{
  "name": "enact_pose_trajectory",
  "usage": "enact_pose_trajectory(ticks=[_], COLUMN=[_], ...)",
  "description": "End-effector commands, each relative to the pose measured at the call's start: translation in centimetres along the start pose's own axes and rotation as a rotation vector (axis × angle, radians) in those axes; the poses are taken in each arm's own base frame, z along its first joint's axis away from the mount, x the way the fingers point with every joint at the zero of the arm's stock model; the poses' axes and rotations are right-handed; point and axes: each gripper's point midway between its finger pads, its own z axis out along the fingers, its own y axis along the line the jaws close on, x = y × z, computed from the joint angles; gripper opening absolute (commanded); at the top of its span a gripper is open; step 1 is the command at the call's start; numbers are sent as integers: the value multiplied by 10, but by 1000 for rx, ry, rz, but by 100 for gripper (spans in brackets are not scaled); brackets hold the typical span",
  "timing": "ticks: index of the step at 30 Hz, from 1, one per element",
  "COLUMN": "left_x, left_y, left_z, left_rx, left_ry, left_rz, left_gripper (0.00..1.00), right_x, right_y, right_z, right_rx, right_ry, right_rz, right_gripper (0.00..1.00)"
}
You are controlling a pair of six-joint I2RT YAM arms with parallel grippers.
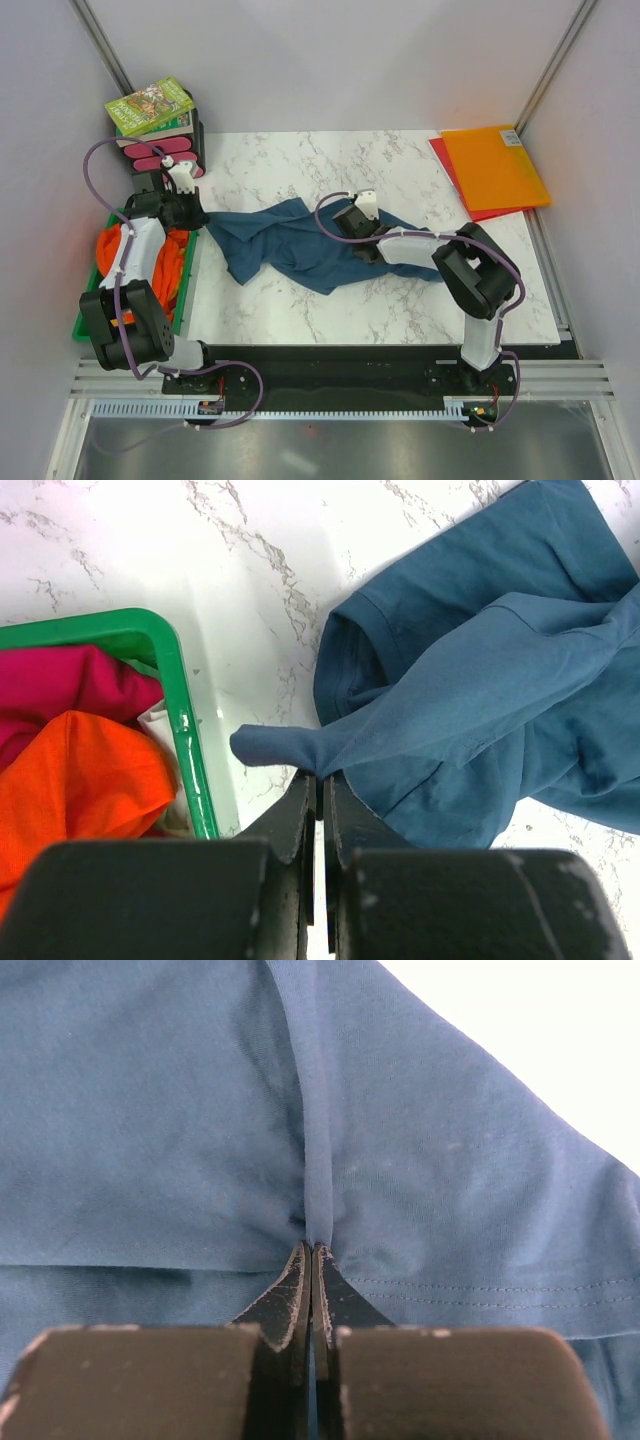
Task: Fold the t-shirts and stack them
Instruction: Flatten out the tshirt
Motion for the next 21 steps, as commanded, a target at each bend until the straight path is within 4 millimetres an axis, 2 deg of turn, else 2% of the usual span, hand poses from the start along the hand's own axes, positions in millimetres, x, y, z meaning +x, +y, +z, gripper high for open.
enact_pose_trajectory(ticks=[1, 8, 11, 16, 18, 21], left_x=[-11, -16, -16, -16, -15, -15], left_y=[0, -1, -2, -2, -3, -4], left_z=[-4, -7, -7, -9, -8, -8], left_rx=[-6, -7, -5, -3, -3, 2], left_ry=[-46, -60, -62, -65, -61, -61], left_rz=[44, 43, 42, 42, 43, 44], left_gripper=[2, 2, 2, 2, 2, 2], right_x=[-10, -86, -101, -104, -97, -77], right_y=[-16, -27, -29, -32, -32, -29], right_z=[-11, -57, -70, -76, -72, -59], right_rx=[33, 5, -8, -15, -13, -10], right_ry=[-22, -191, -217, -225, -207, -155], right_rz=[15, 99, 116, 125, 115, 100], right_gripper=[0, 0, 0, 0, 0, 0])
